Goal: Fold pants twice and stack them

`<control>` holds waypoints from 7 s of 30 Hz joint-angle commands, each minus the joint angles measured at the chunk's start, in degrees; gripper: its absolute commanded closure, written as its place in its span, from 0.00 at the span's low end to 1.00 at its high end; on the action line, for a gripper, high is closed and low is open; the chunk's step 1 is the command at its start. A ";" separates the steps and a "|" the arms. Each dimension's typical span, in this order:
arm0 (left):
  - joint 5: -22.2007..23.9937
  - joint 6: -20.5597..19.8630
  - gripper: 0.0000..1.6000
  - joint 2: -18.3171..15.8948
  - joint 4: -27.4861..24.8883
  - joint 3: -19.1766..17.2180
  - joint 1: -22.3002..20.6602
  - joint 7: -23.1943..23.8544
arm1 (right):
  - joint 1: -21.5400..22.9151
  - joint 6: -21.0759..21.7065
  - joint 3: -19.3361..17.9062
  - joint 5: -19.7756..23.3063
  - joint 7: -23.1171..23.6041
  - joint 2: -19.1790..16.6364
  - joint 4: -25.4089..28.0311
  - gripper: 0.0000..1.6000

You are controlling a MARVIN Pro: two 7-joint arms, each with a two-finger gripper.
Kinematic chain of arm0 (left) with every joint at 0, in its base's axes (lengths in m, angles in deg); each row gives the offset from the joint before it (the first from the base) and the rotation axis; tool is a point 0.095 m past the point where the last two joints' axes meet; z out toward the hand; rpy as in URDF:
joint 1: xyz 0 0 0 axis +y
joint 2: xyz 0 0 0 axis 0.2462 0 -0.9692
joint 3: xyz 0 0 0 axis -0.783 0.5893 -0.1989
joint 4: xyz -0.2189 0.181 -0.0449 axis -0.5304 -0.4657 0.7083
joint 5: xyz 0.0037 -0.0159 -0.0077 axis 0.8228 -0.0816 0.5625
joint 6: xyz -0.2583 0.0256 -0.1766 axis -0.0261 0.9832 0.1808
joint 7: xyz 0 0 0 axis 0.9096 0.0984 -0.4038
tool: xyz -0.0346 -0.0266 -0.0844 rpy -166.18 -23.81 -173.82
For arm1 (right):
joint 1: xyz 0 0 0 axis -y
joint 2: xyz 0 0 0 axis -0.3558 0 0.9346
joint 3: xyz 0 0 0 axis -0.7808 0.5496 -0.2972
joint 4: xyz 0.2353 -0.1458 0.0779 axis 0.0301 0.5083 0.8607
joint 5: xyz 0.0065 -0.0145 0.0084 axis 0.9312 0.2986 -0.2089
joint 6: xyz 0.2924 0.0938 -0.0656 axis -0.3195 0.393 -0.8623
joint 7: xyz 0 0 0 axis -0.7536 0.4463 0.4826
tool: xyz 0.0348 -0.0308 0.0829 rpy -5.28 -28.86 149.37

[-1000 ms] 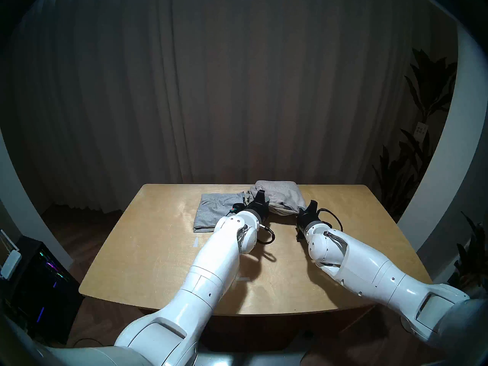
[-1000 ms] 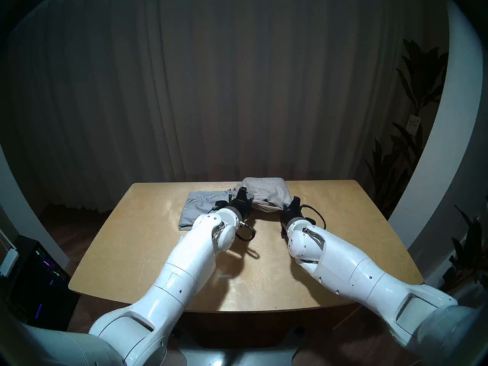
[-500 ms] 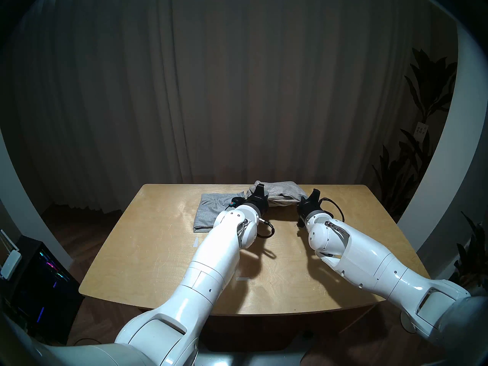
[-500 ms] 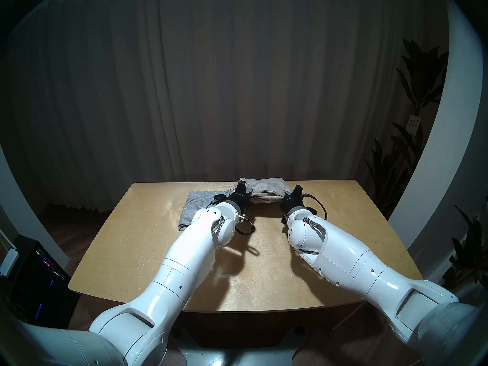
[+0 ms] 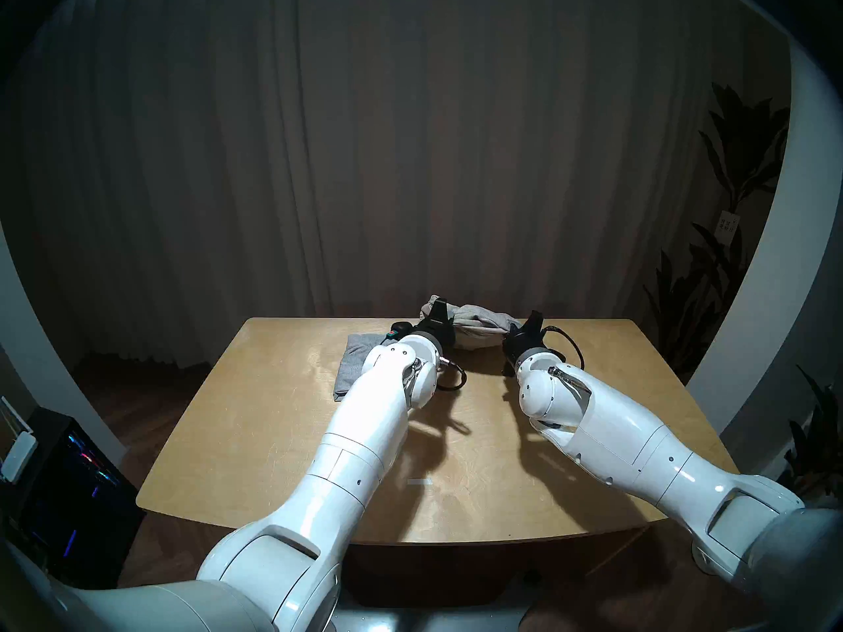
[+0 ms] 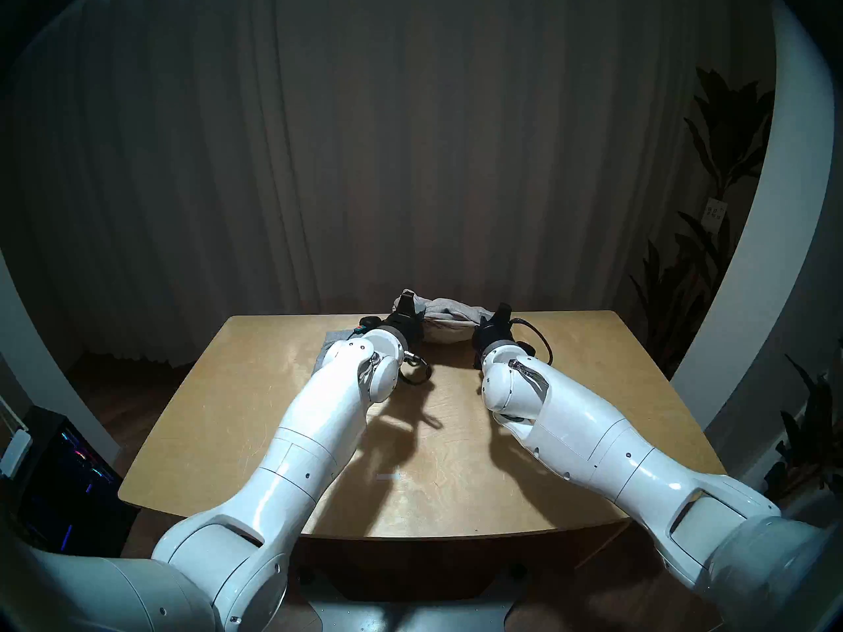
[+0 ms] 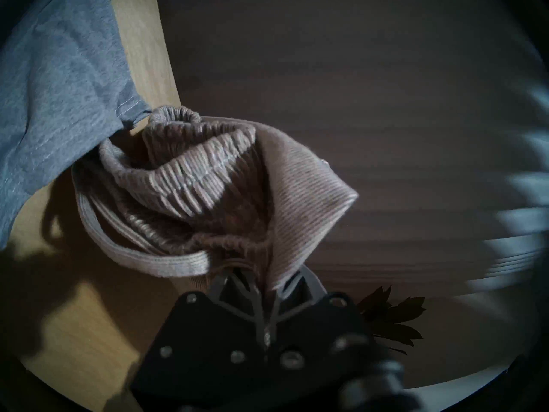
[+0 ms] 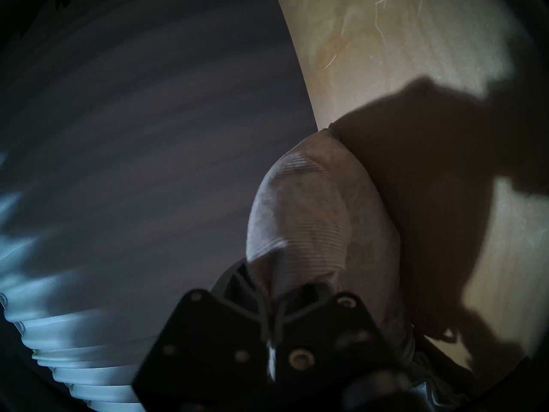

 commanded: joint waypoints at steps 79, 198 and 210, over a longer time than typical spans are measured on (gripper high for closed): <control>-1.30 -7.87 1.00 -12.01 6.32 -13.67 -10.99 7.41 | 19.91 -4.50 8.54 -5.75 1.24 29.13 -25.11 1.00; -2.26 -3.54 0.00 -15.37 -37.62 -15.31 33.05 -13.87 | 3.29 -19.67 25.73 -5.21 -22.03 6.74 12.25 0.00; -2.49 -2.93 0.00 -15.39 -41.87 -15.36 34.28 -14.71 | 2.35 -17.74 24.50 -5.94 -19.24 -0.94 18.97 0.00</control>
